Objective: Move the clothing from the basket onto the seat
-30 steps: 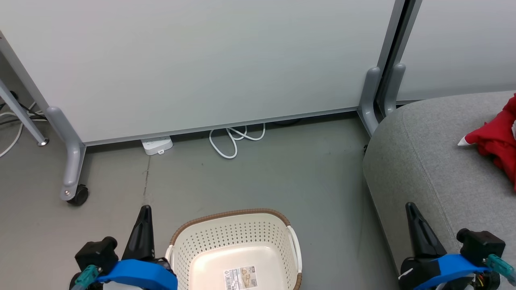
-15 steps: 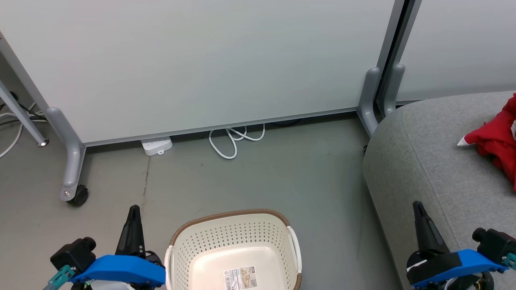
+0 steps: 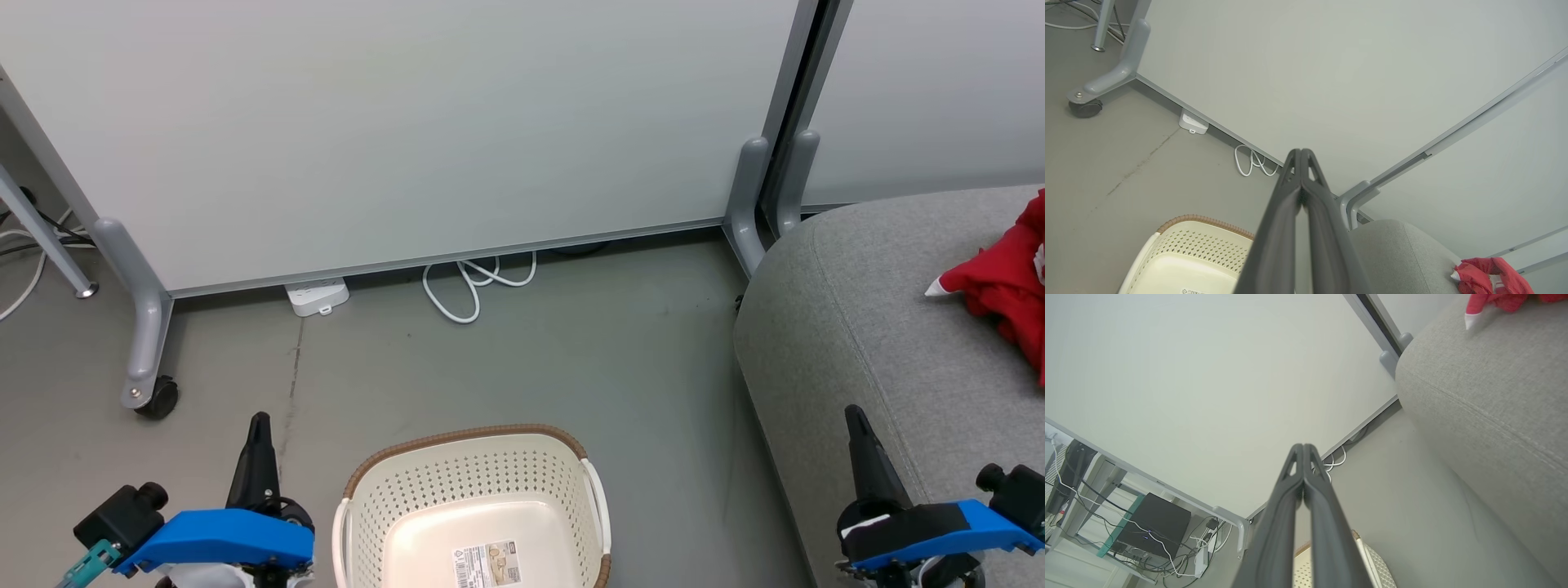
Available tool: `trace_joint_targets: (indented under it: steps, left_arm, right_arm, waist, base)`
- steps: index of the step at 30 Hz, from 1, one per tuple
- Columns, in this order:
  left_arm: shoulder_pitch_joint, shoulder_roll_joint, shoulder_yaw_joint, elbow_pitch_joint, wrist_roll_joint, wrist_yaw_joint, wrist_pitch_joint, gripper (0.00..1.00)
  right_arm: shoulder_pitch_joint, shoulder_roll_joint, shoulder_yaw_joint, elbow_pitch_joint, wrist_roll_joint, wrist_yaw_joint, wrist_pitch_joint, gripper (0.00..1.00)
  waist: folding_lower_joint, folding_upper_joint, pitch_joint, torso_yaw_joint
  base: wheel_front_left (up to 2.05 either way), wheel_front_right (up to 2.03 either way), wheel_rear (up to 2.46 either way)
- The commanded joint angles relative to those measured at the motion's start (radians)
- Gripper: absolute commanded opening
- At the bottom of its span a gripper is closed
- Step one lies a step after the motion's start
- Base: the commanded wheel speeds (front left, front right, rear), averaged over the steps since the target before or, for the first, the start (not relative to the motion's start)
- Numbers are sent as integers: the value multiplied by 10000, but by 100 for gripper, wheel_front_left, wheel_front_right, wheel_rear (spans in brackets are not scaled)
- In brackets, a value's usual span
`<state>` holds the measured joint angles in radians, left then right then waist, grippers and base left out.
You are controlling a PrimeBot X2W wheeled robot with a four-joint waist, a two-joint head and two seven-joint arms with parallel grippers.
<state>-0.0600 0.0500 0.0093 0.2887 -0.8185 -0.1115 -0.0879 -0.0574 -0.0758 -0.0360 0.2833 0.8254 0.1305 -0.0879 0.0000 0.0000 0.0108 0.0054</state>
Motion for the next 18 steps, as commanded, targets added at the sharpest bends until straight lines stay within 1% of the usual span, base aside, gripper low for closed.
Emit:
trace_joint_targets:
  steps: [1,18]
  left_arm:
    - [-275,7,71,-162,-277,-52,60,0]
    - [-370,7,358,-252,-2440,-102,618,0]
  right_arm:
    - [-309,-3,-54,-157,301,3,57,0]
    - [-389,73,-267,-235,2434,3,621,0]
  waist:
    - [0,0,-1,-1]
    - [0,0,-17,-12]
  base:
    - [0,0,0]
    - [0,0,0]
